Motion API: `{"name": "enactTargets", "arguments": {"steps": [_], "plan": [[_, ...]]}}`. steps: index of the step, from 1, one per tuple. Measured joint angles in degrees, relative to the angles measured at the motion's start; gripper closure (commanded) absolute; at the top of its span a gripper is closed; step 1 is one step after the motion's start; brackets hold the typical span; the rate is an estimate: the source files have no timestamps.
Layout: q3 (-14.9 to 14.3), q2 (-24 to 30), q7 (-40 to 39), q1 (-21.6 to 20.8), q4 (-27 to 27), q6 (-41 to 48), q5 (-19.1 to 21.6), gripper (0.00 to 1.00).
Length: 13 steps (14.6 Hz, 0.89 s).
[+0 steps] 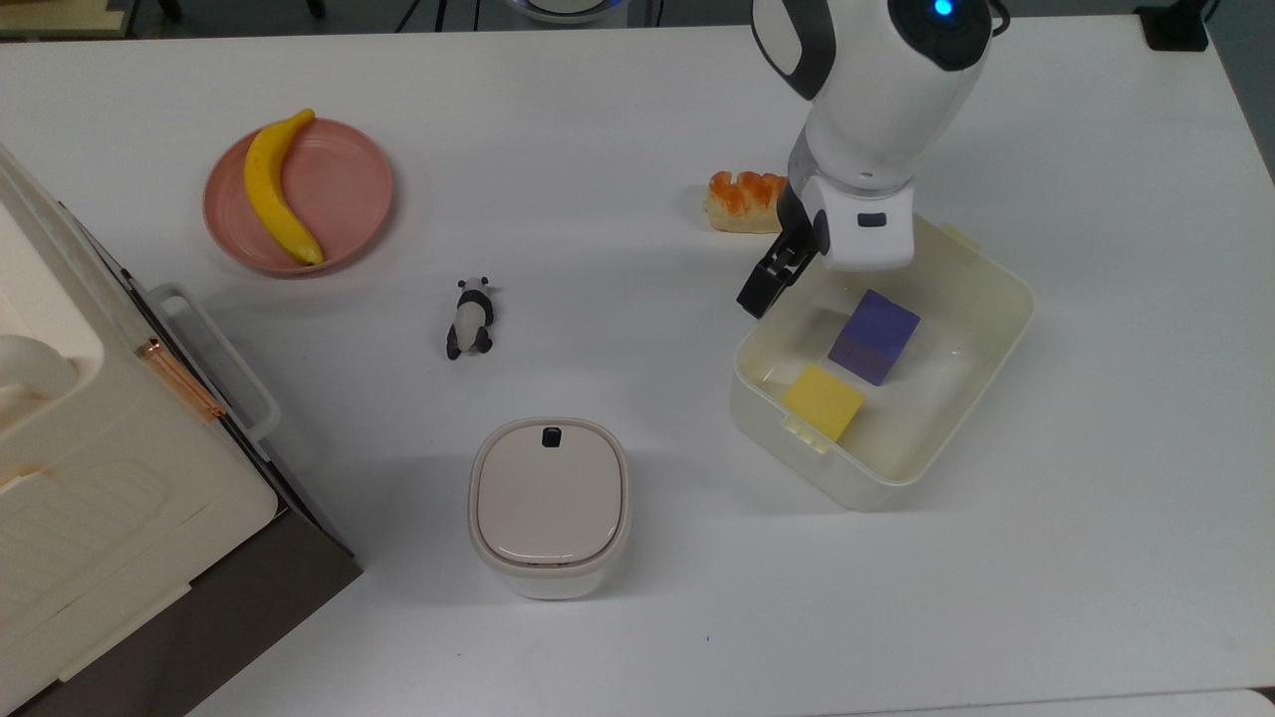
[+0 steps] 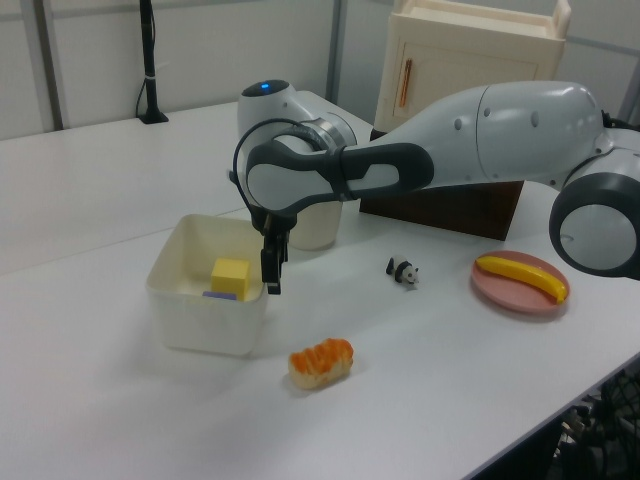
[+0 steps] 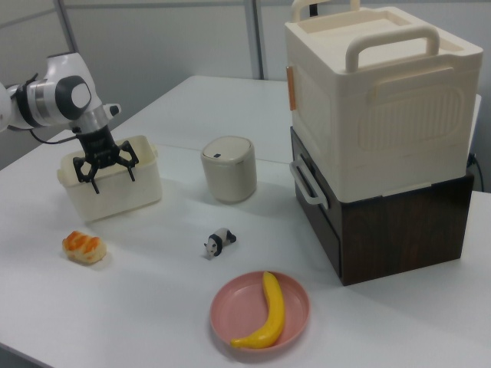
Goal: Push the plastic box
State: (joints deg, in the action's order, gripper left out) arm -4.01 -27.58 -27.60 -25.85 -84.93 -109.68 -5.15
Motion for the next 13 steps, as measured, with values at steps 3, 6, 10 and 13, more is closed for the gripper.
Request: {"name": "enactTargets", "arguments": {"steps": [3,6,10,13], "plan": [[0.01,-0.02,0.01,-0.19,1.62,-0.05,-3.04,0.0],[0.02,-0.09,0.02,-1.15,1.92,-0.14,-6.73,0.0],[-0.32,-0.2,0.03,-1.28,2.11,-0.19,-8.29,0.0],[-0.96,0.3,-0.03,-0.84,3.0,-0.18,-8.31,0.0]]}}
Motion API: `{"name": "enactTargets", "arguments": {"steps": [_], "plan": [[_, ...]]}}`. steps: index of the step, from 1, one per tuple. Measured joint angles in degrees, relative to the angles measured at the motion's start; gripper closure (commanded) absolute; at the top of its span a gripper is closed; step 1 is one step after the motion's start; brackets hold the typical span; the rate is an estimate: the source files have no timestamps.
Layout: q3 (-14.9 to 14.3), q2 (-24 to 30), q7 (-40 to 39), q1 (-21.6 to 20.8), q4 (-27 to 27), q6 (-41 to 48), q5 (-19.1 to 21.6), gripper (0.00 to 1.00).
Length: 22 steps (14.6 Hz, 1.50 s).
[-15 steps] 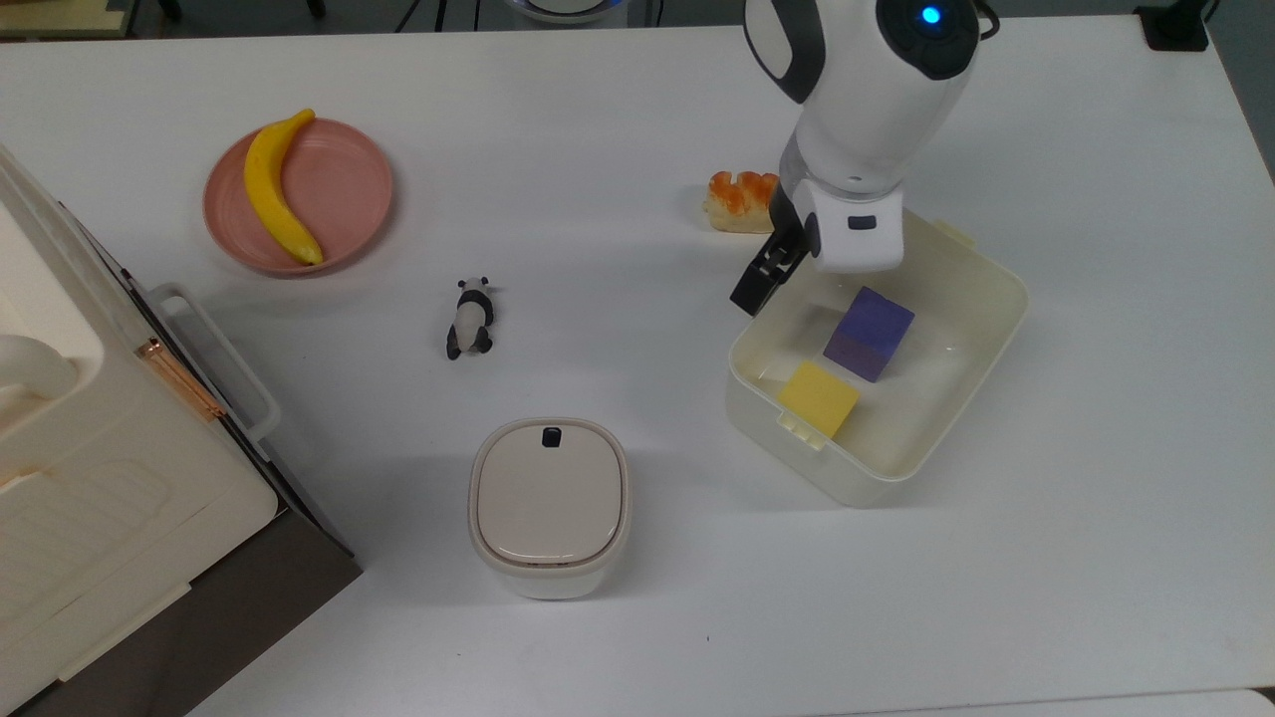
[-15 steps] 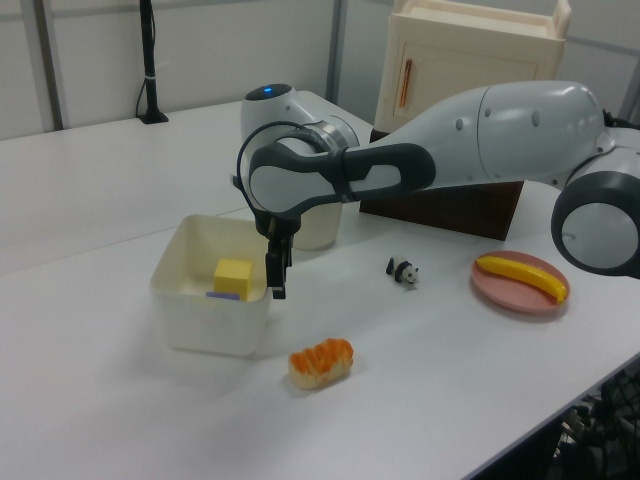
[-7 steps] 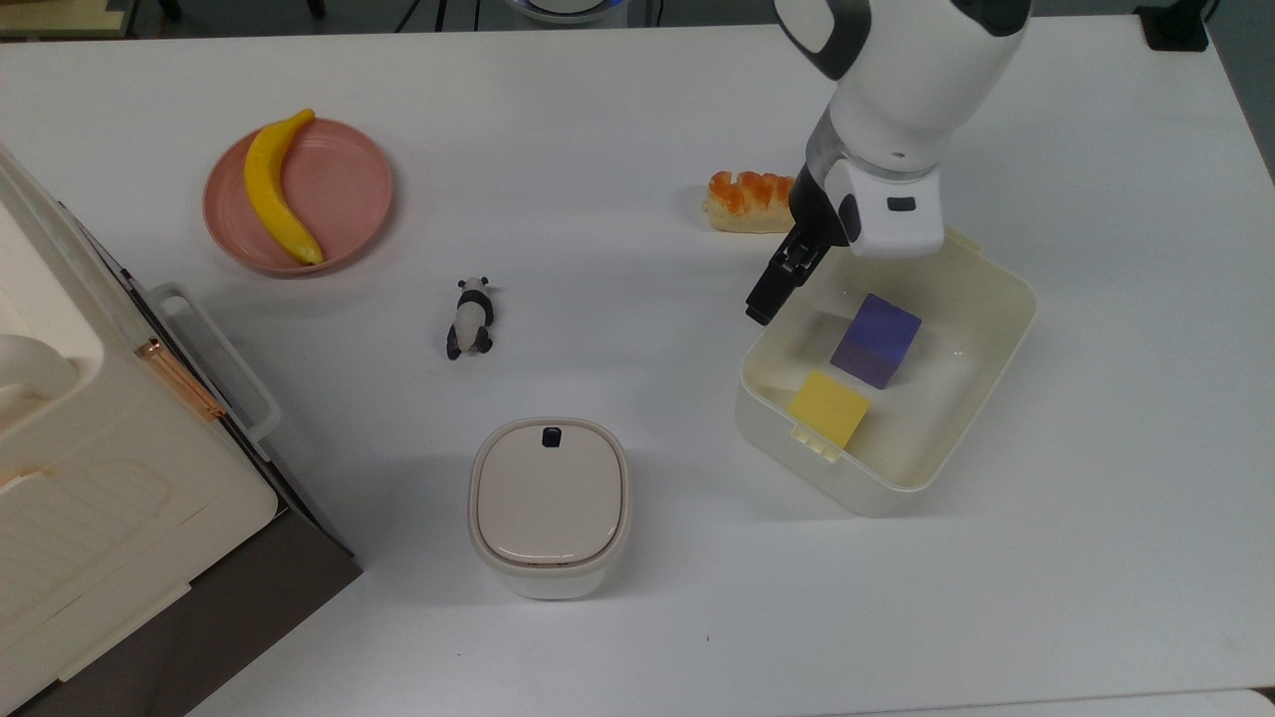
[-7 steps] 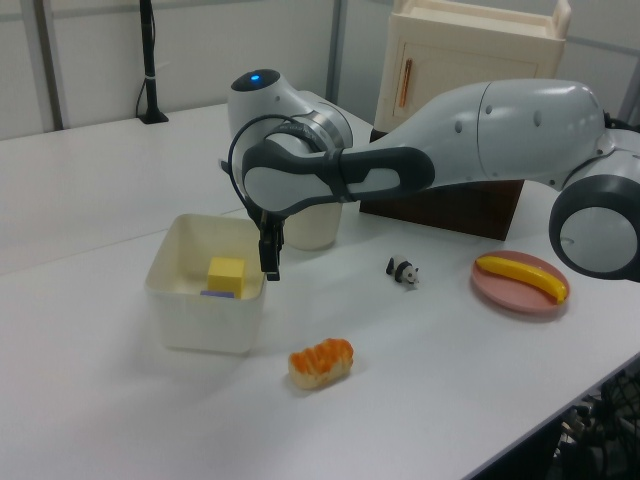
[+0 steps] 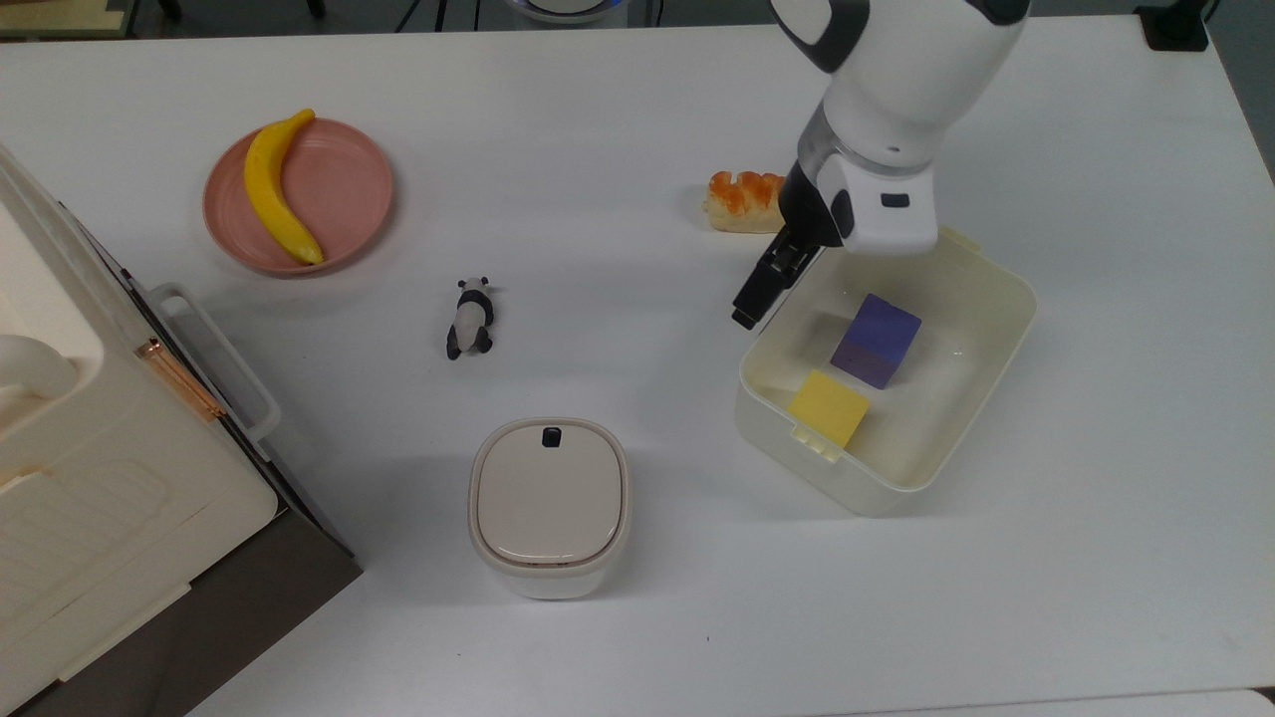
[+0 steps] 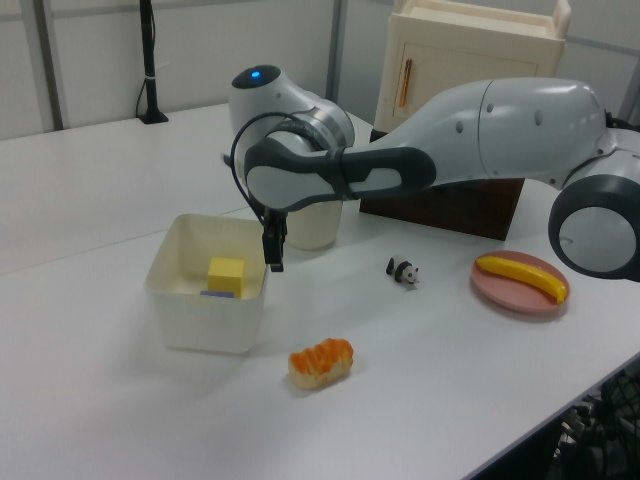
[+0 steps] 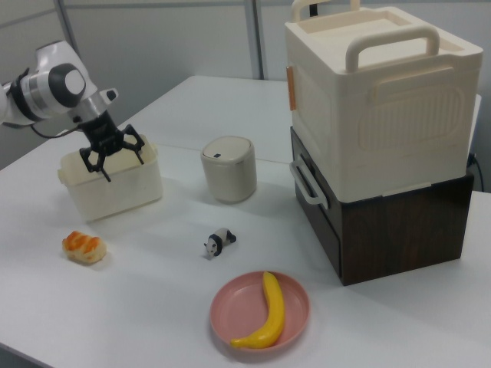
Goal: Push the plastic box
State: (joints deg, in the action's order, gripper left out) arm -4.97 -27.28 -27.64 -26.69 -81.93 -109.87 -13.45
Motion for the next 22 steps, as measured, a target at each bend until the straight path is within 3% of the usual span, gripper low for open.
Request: {"name": "enactTargets", "arguments": {"steps": [4,7,11,17,22], "plan": [[-0.31,4.67,3.82,3.84,0.77,7.31,2.98,0.0],[-0.48,9.33,15.86,8.7,0.75,9.45,5.82,0.0],[-0.53,11.77,28.24,14.22,0.37,10.86,6.34,0.0],[-0.57,11.62,30.31,20.48,-0.06,10.96,6.34,0.0],[-0.57,11.6,30.51,22.94,-0.07,10.96,7.85,0.0]]}}
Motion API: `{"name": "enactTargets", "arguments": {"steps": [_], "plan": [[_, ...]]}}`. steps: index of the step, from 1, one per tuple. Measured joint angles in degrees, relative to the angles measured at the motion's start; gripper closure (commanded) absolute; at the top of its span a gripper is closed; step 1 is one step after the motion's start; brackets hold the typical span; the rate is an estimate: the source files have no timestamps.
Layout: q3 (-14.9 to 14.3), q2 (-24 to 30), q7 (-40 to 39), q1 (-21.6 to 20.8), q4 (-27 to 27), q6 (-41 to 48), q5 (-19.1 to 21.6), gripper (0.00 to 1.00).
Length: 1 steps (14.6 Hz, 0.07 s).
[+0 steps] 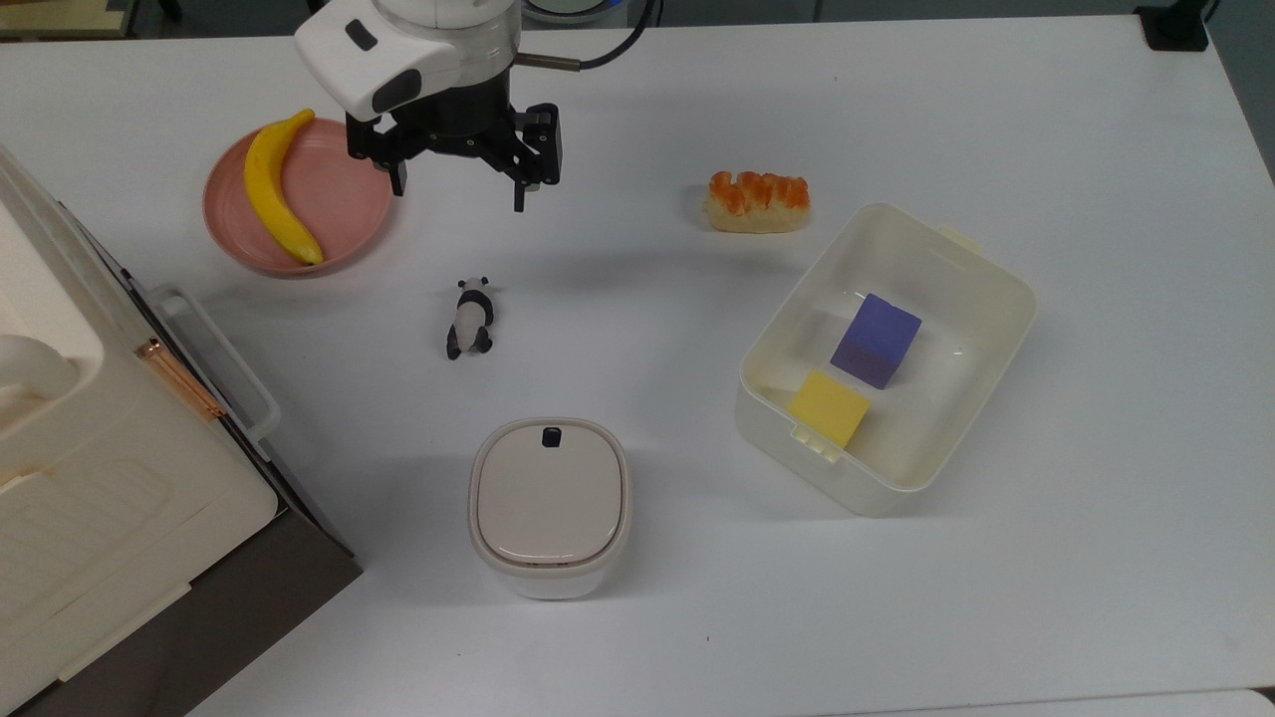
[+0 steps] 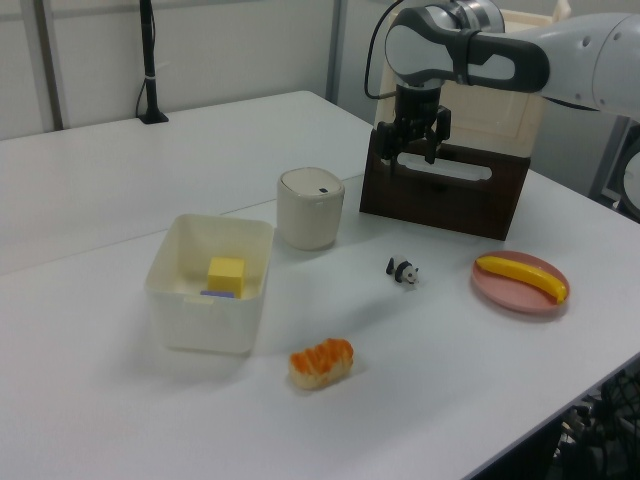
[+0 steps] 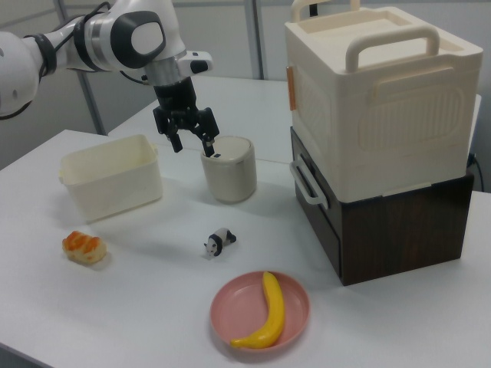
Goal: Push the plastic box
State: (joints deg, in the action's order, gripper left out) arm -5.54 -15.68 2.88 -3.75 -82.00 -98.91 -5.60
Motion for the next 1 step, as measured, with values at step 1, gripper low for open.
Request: {"name": "enactTargets", "arguments": {"steps": [1], "plan": [[0.01,0.0,0.08,0.0,0.0,0.0,0.44,0.0]]}}
